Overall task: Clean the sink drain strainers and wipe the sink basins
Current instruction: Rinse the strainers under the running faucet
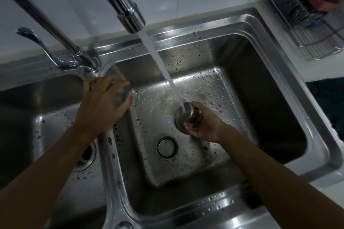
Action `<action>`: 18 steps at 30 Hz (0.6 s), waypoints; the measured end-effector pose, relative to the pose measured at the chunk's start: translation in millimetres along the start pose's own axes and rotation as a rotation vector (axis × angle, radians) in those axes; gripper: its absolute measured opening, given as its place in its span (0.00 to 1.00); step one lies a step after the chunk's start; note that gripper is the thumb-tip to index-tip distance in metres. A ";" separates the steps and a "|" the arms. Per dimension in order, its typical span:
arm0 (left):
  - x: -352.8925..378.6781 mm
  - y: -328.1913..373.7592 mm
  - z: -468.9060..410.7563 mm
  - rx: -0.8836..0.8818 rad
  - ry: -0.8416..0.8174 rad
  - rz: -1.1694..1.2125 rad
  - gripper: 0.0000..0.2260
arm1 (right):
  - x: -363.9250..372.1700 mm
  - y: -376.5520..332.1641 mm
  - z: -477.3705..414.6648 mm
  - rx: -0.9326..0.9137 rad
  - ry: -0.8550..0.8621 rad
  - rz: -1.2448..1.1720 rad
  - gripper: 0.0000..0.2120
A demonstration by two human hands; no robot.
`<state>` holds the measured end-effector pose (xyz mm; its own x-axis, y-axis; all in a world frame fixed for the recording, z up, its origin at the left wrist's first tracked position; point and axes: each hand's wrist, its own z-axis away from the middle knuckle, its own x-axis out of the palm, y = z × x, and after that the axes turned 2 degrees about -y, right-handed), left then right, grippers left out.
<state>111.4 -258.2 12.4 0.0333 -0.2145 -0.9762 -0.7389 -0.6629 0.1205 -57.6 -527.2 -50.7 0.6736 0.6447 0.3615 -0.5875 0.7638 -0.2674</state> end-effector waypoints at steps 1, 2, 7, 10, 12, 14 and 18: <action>-0.4 -0.1 -0.2 -0.006 -0.014 0.004 0.20 | -3.0 -0.8 1.2 -0.099 0.057 0.161 0.30; -0.4 -0.2 -0.4 -0.012 -0.026 0.008 0.21 | -6.6 -1.0 2.0 -0.234 0.135 0.406 0.31; -0.6 -0.7 -0.9 -0.014 -0.036 0.016 0.22 | -17.2 9.3 -1.4 -0.812 0.300 1.530 0.39; -1.6 0.2 -1.0 -0.011 -0.038 0.017 0.22 | -5.7 13.2 -11.2 -0.862 0.317 1.625 0.37; -2.6 1.9 -1.2 -0.004 -0.029 0.015 0.22 | -0.6 12.4 -14.9 -0.869 0.325 1.659 0.37; -3.4 3.0 -1.5 -0.006 -0.025 0.018 0.22 | -1.1 9.2 -15.8 -0.852 0.300 1.675 0.37; -3.7 3.9 -0.8 -0.009 -0.007 0.009 0.22 | -6.1 -5.7 -4.6 -0.627 0.287 1.247 0.34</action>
<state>108.9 -260.6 16.6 0.0224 -0.2154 -0.9763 -0.7333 -0.6672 0.1304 -56.3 -535.3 -55.5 -0.0181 0.8207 -0.5711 -0.6121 -0.4607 -0.6427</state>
